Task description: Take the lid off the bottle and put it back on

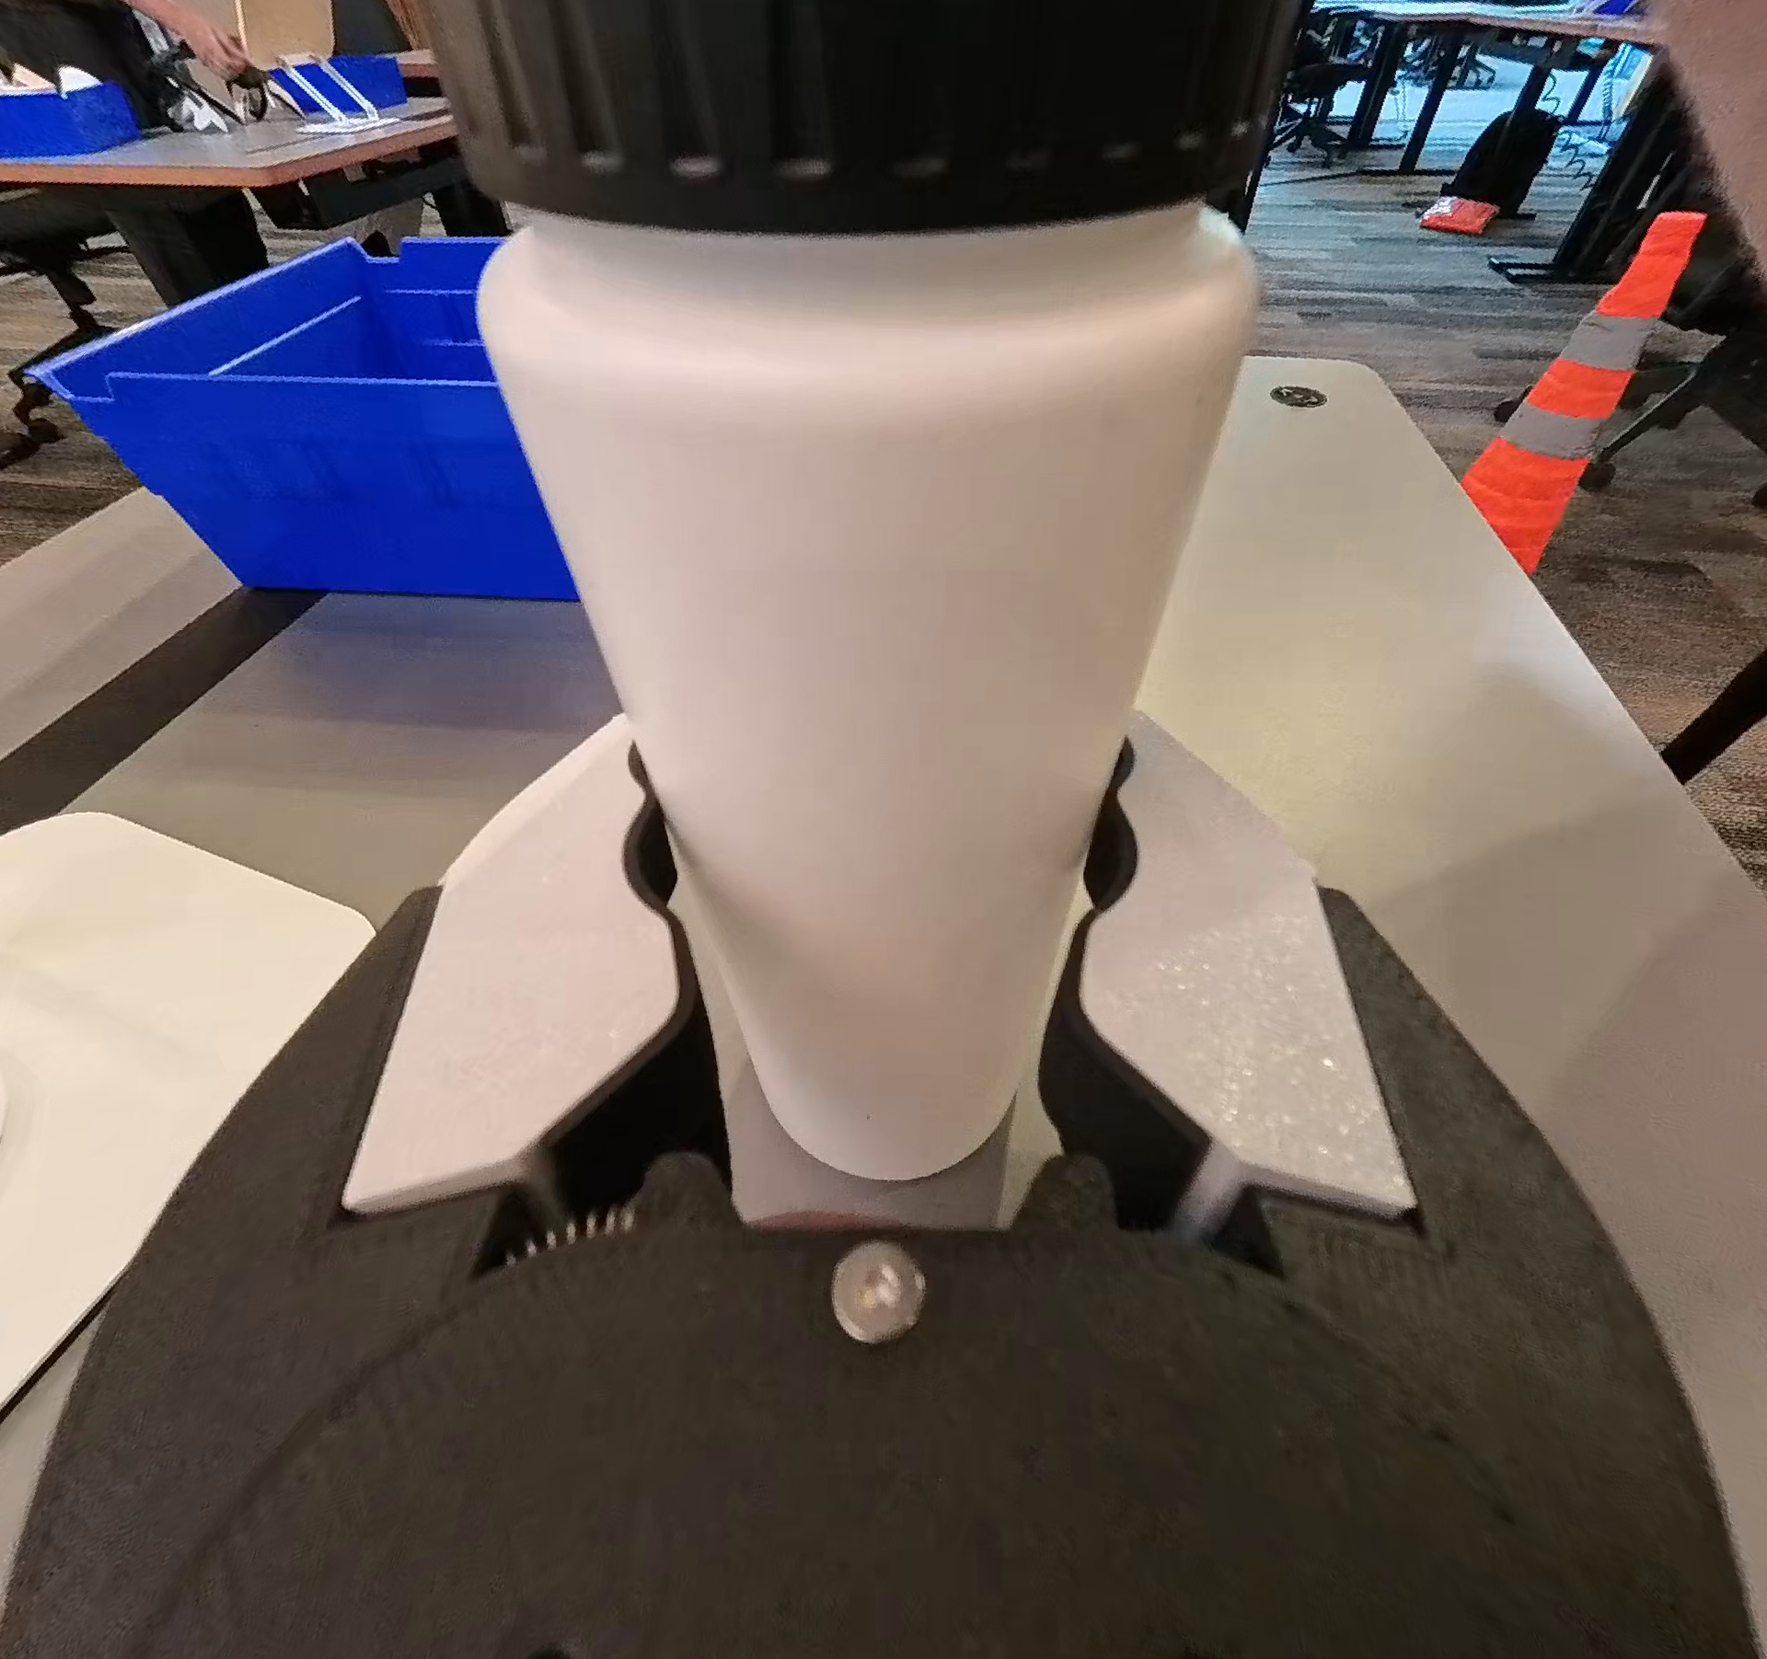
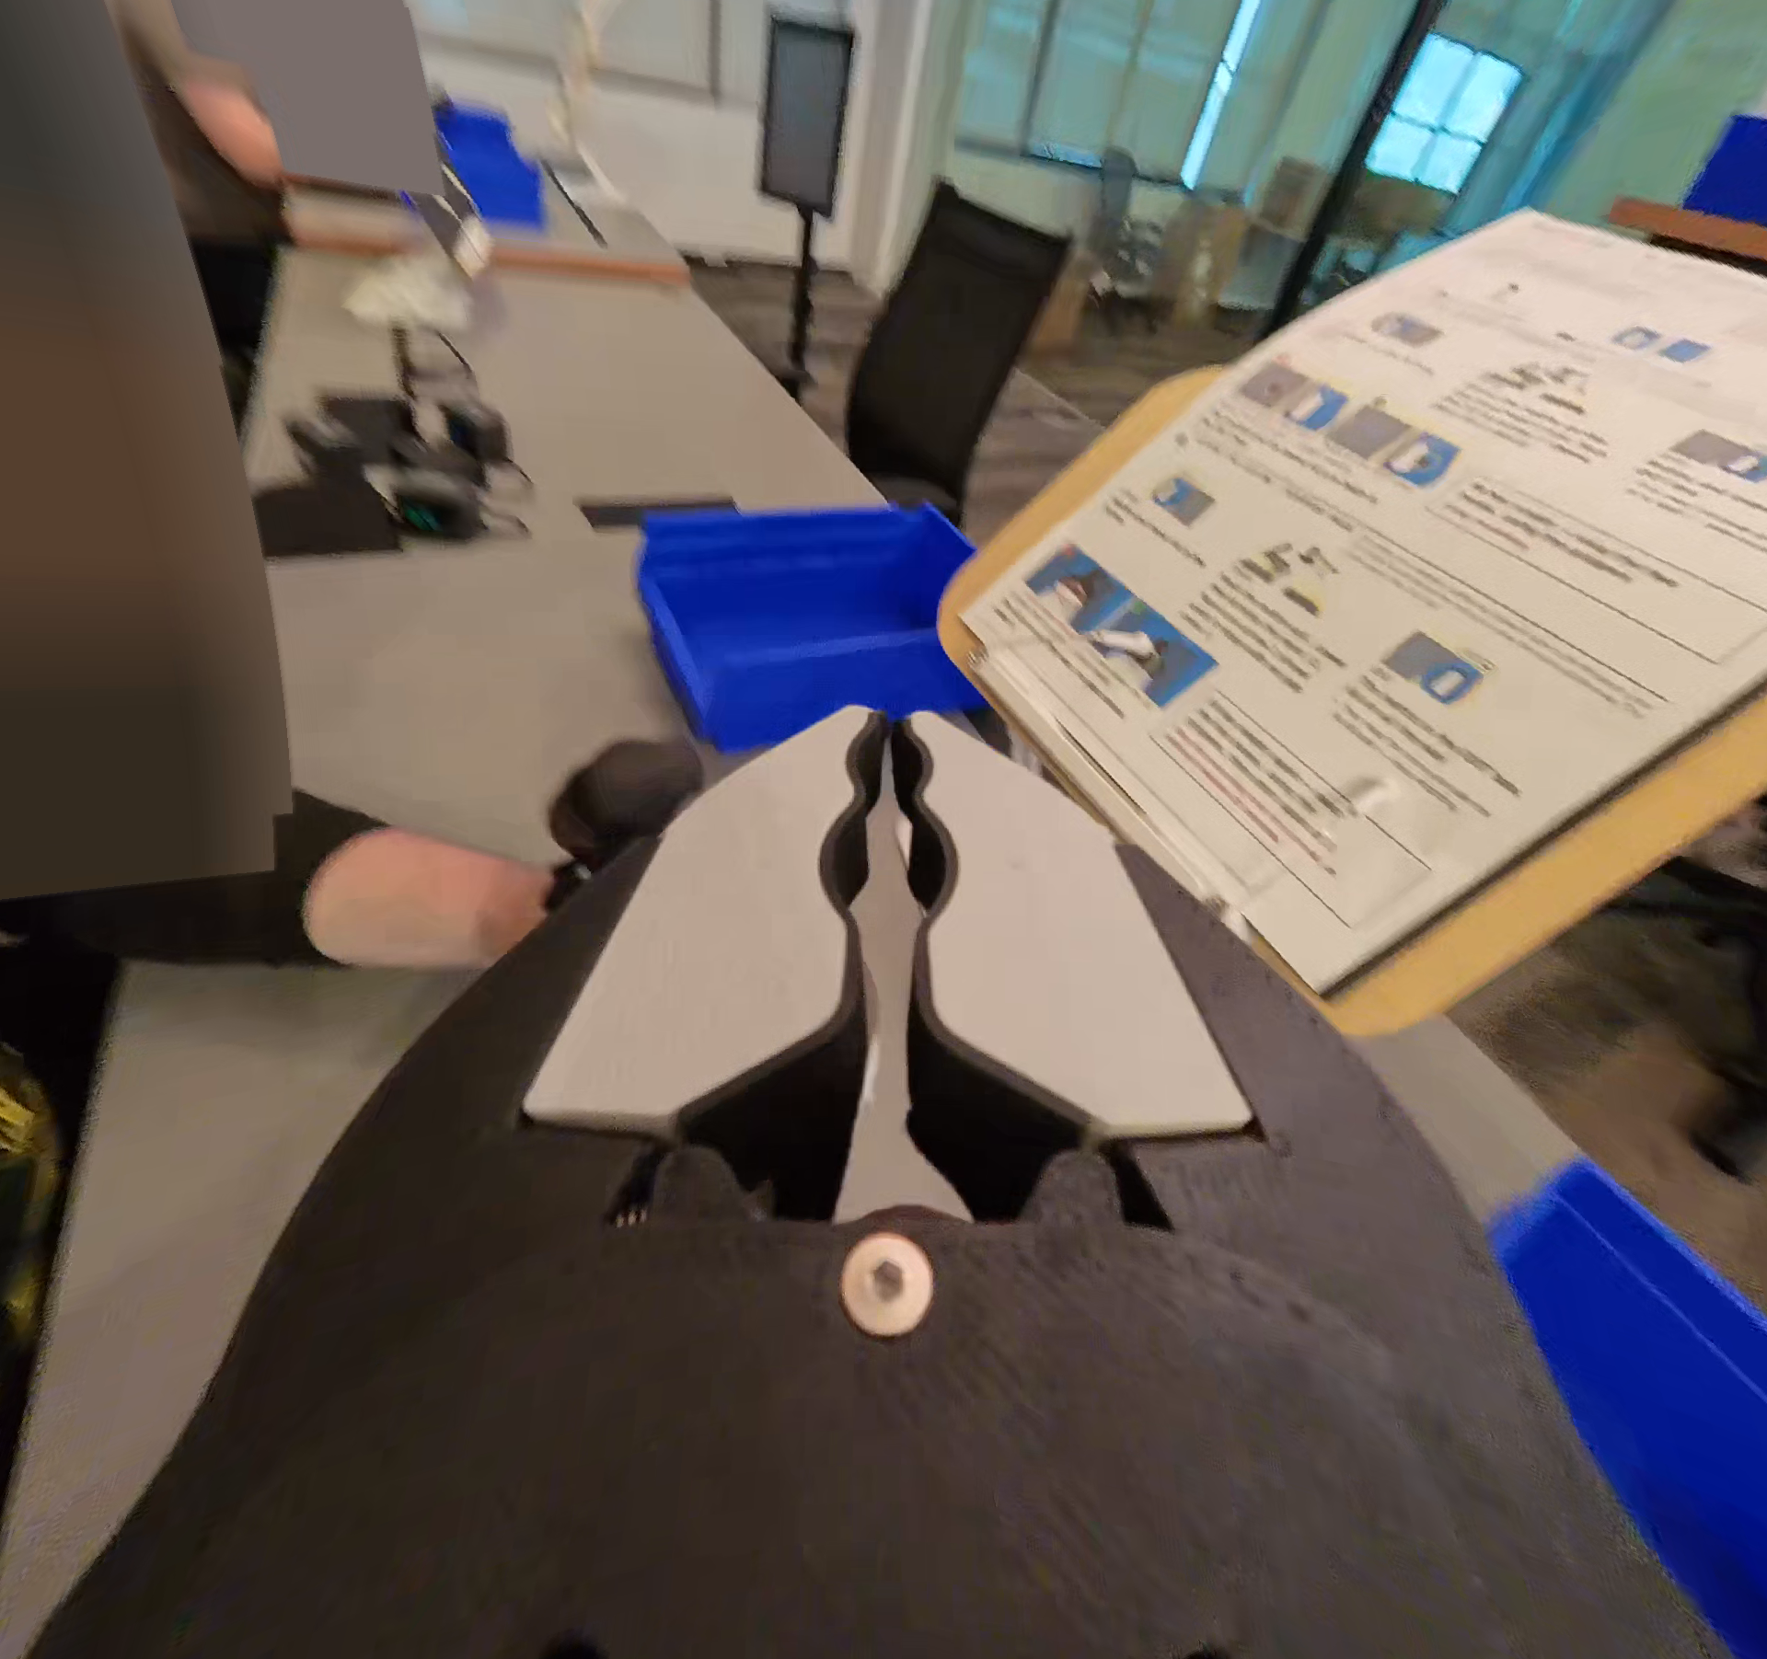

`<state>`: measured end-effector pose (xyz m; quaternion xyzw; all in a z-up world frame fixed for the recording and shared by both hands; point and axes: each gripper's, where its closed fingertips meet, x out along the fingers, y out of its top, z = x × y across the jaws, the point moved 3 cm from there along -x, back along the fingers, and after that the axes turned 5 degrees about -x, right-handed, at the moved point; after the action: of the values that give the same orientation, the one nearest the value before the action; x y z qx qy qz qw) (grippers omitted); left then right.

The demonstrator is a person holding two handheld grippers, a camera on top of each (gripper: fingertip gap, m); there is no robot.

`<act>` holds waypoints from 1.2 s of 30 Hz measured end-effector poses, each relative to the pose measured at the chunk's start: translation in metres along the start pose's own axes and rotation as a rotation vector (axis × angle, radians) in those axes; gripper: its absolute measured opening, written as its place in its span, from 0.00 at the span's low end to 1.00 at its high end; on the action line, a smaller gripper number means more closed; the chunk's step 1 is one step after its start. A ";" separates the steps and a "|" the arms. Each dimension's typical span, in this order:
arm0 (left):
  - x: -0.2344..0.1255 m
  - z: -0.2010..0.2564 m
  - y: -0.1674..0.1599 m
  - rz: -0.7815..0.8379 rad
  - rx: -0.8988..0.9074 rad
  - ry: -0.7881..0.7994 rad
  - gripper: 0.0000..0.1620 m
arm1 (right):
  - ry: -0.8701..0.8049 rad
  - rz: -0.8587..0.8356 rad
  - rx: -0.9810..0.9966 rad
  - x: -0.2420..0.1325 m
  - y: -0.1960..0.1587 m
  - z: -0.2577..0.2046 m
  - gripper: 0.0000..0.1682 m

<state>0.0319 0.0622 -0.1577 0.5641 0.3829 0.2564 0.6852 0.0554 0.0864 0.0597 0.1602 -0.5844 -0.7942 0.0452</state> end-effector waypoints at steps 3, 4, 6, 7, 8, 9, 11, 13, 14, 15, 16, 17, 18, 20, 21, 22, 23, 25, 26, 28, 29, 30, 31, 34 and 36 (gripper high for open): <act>0.000 0.000 0.000 0.000 0.000 0.001 0.53 | 0.033 -0.251 0.064 0.011 -0.033 -0.004 0.41; 0.000 0.000 0.000 0.000 0.001 0.002 0.53 | 0.050 -0.318 0.110 0.012 -0.042 -0.007 0.43; 0.000 0.000 0.000 0.000 0.001 0.005 0.53 | 0.082 -0.461 0.175 0.014 -0.058 -0.018 0.48; 0.000 0.000 0.000 0.001 0.001 0.006 0.53 | 0.099 -0.517 0.202 0.016 -0.064 -0.024 0.48; 0.000 0.000 0.000 0.001 0.001 0.007 0.53 | 0.087 -0.580 0.214 0.019 -0.072 -0.027 0.47; 0.000 0.000 0.000 0.000 0.001 0.008 0.53 | 0.075 -0.651 0.220 0.022 -0.081 -0.030 0.50; 0.001 0.000 0.000 -0.001 0.001 0.010 0.53 | 0.089 -0.723 0.248 0.028 -0.092 -0.037 0.52; 0.000 0.000 0.000 -0.002 0.001 0.010 0.53 | 0.097 -0.731 0.278 0.034 -0.093 -0.039 0.47; 0.001 0.000 0.000 -0.002 0.001 0.010 0.53 | 0.106 -0.734 0.289 0.036 -0.093 -0.040 0.43; 0.000 0.000 0.000 -0.002 -0.001 0.010 0.53 | 0.105 -0.736 0.295 0.038 -0.093 -0.039 0.41; 0.000 0.000 0.000 -0.001 -0.001 0.009 0.53 | 0.115 -0.744 0.299 0.038 -0.093 -0.039 0.41; 0.000 0.000 0.000 -0.001 -0.001 0.009 0.53 | 0.129 -0.756 0.298 0.038 -0.093 -0.039 0.40; 0.000 0.000 0.000 -0.002 0.000 0.009 0.53 | 0.149 -0.773 0.286 0.038 -0.093 -0.039 0.40; 0.000 0.000 0.000 0.000 -0.003 0.005 0.53 | 0.213 -0.804 0.236 0.040 -0.092 -0.039 0.40; -0.001 -0.001 0.000 0.002 -0.006 0.002 0.53 | 0.259 -0.819 0.199 0.041 -0.092 -0.039 0.40; -0.001 -0.001 0.000 0.003 -0.007 0.000 0.53 | 0.318 -0.837 0.144 0.043 -0.091 -0.039 0.40; -0.001 -0.001 0.000 0.003 -0.006 0.000 0.53 | 0.384 -0.861 0.083 0.044 -0.091 -0.039 0.40; -0.001 0.000 0.000 0.003 -0.004 0.000 0.53 | 0.538 -0.930 -0.064 0.045 -0.090 -0.038 0.40; 0.000 0.000 0.000 0.002 -0.001 0.000 0.53 | 0.624 -0.971 -0.169 0.045 -0.090 -0.038 0.41; 0.001 0.001 0.000 0.001 0.002 0.002 0.53 | 0.794 -1.039 -0.418 0.045 -0.088 -0.039 0.40; 0.001 0.000 0.000 0.002 0.000 0.000 0.53 | 0.852 -1.085 -0.511 0.046 -0.088 -0.039 0.40; 0.000 0.000 0.000 0.003 0.001 -0.001 0.53 | 0.885 -1.133 -0.580 0.047 -0.088 -0.040 0.40; 0.000 0.000 0.000 0.002 0.001 -0.001 0.53 | 0.887 -1.182 -0.618 0.048 -0.087 -0.041 0.43; 0.000 0.000 0.000 0.000 0.000 0.000 0.53 | 0.748 -1.218 -0.499 0.050 -0.087 -0.039 0.49; 0.000 0.000 0.000 0.002 -0.001 0.000 0.53 | 0.601 -1.192 -0.297 0.048 -0.085 -0.034 0.56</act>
<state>0.0322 0.0623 -0.1578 0.5640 0.3822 0.2570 0.6854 0.0303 0.0693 -0.0393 0.6602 -0.2435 -0.6762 -0.2181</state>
